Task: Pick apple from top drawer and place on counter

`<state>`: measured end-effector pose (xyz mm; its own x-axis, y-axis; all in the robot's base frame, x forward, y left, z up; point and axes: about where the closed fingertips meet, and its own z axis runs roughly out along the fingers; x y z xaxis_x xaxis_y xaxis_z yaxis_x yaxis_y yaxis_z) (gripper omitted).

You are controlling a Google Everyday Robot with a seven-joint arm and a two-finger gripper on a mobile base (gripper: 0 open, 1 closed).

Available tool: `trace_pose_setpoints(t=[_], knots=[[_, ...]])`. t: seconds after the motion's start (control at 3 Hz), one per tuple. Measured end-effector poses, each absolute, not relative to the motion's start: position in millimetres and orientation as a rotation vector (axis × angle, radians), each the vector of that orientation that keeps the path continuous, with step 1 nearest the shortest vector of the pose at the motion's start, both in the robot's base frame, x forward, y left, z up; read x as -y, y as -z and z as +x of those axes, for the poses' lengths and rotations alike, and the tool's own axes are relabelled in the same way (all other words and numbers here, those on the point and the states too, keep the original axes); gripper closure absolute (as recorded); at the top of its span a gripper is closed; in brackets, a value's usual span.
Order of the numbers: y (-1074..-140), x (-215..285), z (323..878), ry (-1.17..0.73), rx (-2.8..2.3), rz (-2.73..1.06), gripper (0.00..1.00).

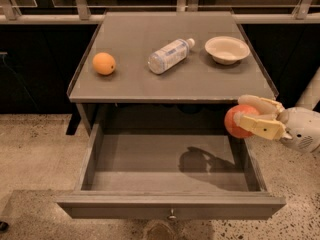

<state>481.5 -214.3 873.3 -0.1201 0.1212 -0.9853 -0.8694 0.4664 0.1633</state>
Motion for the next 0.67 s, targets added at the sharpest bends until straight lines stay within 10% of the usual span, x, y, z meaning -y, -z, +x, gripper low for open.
trace_pose_setpoints(t=[0.67], knots=[[-925,177,547,-0.898,-1.445,-0.933,1.0]])
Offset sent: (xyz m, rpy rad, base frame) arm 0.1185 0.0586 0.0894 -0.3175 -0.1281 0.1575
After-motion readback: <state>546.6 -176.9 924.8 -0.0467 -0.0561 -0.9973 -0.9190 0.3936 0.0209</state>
